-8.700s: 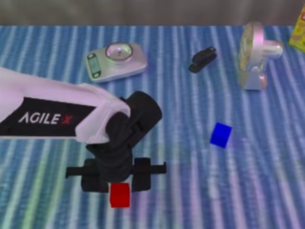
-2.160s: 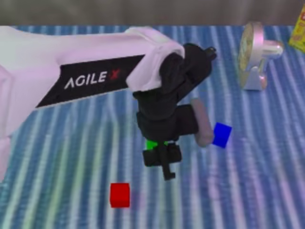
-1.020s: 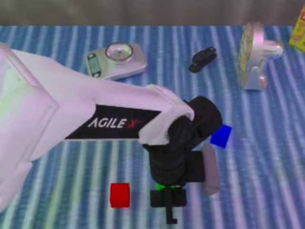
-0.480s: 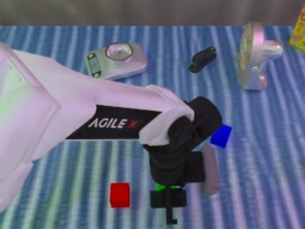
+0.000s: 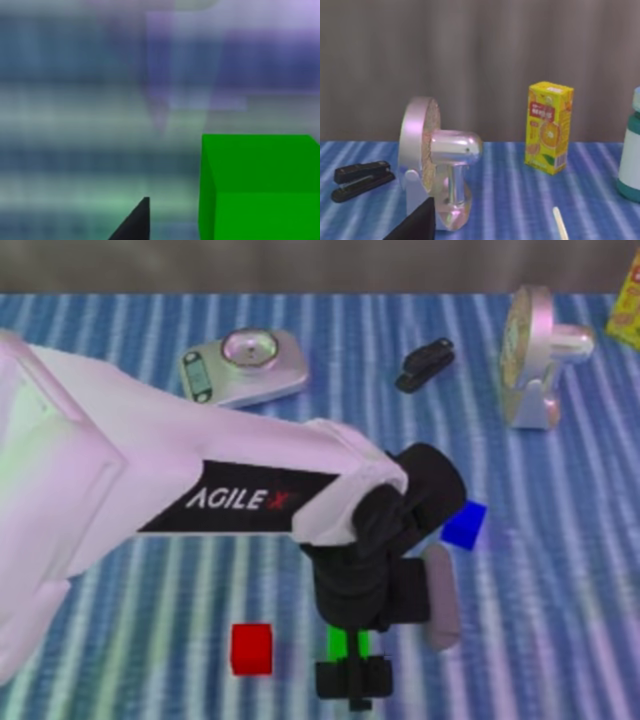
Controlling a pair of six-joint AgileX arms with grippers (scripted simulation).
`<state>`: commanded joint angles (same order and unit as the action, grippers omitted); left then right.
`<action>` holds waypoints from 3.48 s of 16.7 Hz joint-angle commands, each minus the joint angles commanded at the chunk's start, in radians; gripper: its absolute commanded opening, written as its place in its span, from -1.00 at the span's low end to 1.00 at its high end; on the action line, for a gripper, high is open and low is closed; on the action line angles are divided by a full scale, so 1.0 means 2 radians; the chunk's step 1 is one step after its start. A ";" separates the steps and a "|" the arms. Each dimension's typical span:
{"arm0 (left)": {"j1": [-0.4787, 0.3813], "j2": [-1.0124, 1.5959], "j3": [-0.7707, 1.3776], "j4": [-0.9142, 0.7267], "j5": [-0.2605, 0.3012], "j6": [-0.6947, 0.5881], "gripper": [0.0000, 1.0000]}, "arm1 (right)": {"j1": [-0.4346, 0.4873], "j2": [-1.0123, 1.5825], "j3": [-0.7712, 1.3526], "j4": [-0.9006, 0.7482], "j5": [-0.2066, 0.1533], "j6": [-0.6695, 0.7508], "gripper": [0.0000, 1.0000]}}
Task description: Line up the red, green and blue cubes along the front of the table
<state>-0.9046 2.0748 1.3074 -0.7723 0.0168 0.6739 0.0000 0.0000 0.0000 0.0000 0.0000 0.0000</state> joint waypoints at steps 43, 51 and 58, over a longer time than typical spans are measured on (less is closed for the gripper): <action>0.378 -0.842 -0.536 0.263 -0.015 -0.259 1.00 | 0.181 0.871 0.667 -0.441 0.000 -0.273 1.00; 0.460 -1.030 -0.650 0.381 -0.009 -0.334 1.00 | 0.226 1.085 0.847 -0.544 0.001 -0.341 1.00; 0.462 -1.037 -0.654 0.386 -0.008 -0.337 1.00 | 0.225 1.091 0.851 -0.545 0.001 -0.343 1.00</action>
<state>0.0200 0.0000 0.0000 0.0000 0.0000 0.0000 0.4504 2.1822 1.7018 -1.0894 0.0029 -0.6866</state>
